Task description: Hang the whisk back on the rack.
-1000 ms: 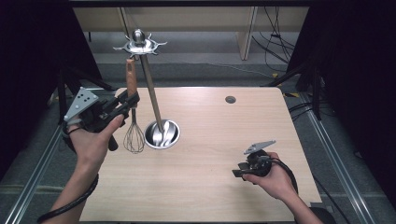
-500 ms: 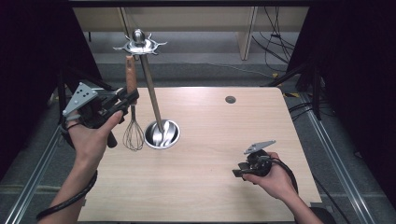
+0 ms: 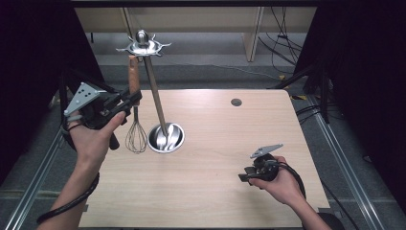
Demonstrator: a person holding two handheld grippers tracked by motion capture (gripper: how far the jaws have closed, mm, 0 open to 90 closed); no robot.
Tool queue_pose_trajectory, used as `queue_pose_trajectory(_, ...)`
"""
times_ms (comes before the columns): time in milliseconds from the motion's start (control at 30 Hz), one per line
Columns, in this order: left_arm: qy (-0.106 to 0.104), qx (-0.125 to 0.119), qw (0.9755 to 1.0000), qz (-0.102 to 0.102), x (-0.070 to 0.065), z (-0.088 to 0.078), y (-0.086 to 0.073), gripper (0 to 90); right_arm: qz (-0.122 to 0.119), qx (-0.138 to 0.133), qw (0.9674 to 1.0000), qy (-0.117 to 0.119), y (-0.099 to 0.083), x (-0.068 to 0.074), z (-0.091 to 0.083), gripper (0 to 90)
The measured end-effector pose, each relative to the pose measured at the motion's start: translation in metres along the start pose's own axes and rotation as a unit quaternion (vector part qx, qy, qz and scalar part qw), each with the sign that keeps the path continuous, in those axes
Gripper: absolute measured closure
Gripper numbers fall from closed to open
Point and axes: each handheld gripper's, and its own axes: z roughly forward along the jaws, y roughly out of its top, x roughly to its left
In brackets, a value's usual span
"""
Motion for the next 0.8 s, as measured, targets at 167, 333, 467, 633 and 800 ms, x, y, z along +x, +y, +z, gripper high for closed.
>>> queue_pose_trajectory(167, 0.002, -0.002, 1.0000, 0.001, 0.0007, 0.0003, 0.0015, 69.6, 0.002, -0.006, 1.0000, 0.000, -0.0004, -0.0001, 0.0009, 59.3)
queue_pose_trajectory(333, 0.004, -0.001, 1.0000, 0.001, 0.0013, 0.0021, 0.0024, 69.6, 0.002, -0.008, 1.0000, 0.000, -0.0004, 0.0000, 0.0009, 59.3)
queue_pose_trajectory(467, 0.005, 0.001, 1.0000, 0.000, 0.0026, 0.0033, 0.0020, 69.6, 0.003, -0.008, 1.0000, -0.001, -0.0004, -0.0002, 0.0009, 59.3)
queue_pose_trajectory(633, 0.007, 0.003, 1.0000, -0.003, 0.0043, 0.0044, 0.0013, 69.6, 0.003, -0.007, 1.0000, 0.001, -0.0004, -0.0001, 0.0008, 59.3)
queue_pose_trajectory(800, 0.009, 0.001, 1.0000, -0.003, 0.0057, 0.0056, 0.0017, 69.6, 0.003, -0.007, 1.0000, 0.001, -0.0004, -0.0001, 0.0010, 59.3)
